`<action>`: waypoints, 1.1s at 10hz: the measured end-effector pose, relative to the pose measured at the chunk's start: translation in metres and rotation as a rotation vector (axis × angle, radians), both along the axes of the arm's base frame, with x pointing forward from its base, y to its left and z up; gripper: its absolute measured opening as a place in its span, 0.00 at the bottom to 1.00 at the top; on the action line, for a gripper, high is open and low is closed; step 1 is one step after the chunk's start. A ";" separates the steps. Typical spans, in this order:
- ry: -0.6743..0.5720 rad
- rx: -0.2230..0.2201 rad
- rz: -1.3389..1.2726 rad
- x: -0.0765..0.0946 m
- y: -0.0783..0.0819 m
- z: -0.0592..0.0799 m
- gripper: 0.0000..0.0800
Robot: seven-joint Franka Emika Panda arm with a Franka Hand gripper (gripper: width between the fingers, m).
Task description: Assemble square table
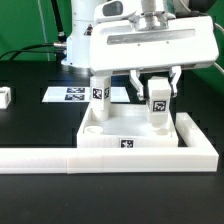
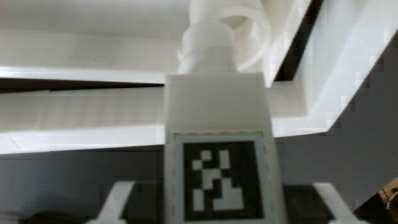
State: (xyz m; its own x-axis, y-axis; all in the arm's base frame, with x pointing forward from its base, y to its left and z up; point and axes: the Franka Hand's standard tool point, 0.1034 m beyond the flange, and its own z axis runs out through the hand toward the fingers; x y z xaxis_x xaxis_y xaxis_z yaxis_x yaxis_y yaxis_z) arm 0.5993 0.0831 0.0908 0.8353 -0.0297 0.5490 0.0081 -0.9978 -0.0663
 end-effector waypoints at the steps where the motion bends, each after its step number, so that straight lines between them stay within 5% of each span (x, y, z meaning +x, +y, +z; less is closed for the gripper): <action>1: 0.000 0.000 0.003 0.000 0.002 0.000 0.36; 11: 0.016 0.001 0.016 -0.004 0.009 -0.008 0.36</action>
Offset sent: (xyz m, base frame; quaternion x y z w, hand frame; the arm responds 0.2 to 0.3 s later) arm 0.0015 0.0035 -0.0034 -0.0079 0.0053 0.0013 1.0000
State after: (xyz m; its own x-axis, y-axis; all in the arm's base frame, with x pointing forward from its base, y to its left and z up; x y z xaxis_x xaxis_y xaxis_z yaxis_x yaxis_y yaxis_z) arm 0.5949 0.0926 0.0827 0.8443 -0.0165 0.5356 0.0234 -0.9974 -0.0675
